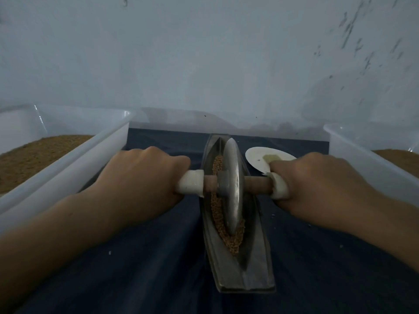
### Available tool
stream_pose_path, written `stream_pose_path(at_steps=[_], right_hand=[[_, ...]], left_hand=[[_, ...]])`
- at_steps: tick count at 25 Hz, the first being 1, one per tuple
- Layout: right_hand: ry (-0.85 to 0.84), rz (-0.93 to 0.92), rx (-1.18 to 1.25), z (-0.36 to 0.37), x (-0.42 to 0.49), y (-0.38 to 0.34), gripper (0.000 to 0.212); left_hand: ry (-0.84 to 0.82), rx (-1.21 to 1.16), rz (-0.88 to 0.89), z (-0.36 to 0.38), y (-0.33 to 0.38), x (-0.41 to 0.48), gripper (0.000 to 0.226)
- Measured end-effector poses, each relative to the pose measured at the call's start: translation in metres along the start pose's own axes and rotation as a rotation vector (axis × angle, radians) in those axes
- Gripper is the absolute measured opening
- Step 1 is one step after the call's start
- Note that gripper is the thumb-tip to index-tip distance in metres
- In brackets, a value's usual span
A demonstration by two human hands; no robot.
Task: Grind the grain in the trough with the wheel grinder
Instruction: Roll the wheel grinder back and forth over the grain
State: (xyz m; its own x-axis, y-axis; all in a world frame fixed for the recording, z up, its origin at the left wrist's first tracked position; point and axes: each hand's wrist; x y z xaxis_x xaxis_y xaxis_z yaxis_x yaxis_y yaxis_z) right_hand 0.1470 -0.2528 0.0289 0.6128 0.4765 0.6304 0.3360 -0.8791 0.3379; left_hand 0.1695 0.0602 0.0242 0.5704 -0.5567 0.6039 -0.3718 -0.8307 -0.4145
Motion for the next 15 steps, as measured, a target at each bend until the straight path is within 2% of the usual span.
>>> stream_pose_path(at_steps=[2, 4, 6, 8, 11, 15], right_hand=[[-0.082, 0.057, -0.019, 0.006, 0.009, -0.003, 0.031], [-0.196, 0.169, -0.064, 0.019, 0.034, -0.007, 0.028], [-0.204, 0.191, -0.080, 0.028, 0.058, -0.010, 0.021], [-0.190, 0.171, -0.086, 0.034, 0.072, -0.012, 0.018], [-0.222, 0.112, -0.010, 0.035, 0.069, -0.011, 0.028], [-0.437, 0.171, 0.265, 0.018, 0.046, -0.002, 0.041]], left_hand=[[-0.010, 0.014, -0.058, 0.004, 0.003, 0.006, 0.028], [-0.065, -0.009, -0.230, 0.022, 0.010, 0.023, 0.024], [-0.131, -0.023, -0.340, 0.036, 0.015, 0.041, 0.019], [-0.169, -0.064, -0.371, 0.043, 0.014, 0.046, 0.019], [-0.184, -0.078, -0.329, 0.036, 0.011, 0.039, 0.020], [-0.246, -0.159, -0.105, 0.011, 0.004, 0.044, 0.018]])
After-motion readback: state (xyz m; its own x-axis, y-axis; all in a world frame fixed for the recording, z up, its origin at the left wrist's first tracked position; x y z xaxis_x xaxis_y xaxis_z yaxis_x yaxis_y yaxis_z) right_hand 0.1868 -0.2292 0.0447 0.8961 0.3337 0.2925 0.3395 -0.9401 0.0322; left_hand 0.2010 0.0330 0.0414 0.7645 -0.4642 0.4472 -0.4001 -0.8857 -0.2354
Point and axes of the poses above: each hand's wrist, its own x-axis towards the middle knuckle, its own z-axis out of the palm, y = z × x, and after that the axes turned 6 degrees about y, right-handed
